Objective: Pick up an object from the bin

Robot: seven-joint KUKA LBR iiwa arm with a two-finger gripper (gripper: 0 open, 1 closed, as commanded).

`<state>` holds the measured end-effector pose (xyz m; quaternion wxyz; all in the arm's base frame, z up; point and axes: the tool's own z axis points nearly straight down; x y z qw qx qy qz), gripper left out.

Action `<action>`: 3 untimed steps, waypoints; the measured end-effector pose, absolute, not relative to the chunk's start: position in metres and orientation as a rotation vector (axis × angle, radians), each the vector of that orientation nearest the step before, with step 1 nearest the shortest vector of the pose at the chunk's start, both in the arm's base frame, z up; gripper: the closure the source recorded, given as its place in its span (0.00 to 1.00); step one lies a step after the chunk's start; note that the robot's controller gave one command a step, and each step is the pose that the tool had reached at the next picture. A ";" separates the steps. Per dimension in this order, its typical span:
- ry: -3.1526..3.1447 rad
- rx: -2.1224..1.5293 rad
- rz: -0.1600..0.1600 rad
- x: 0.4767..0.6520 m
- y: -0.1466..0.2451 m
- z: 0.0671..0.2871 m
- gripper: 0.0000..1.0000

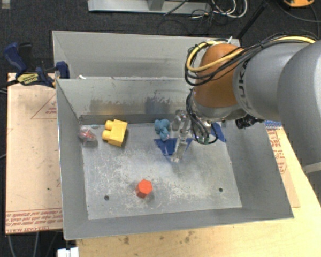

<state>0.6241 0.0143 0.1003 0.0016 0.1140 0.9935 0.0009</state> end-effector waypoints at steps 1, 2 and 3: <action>3.095 0.540 0.002 0.622 0.012 0.069 0.00; 3.095 0.536 0.003 0.622 0.013 0.070 0.00; 3.090 0.534 0.006 0.624 0.014 0.072 1.00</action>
Offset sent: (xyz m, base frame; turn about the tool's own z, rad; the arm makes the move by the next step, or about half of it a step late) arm -0.0025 -0.0026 -0.0303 0.1186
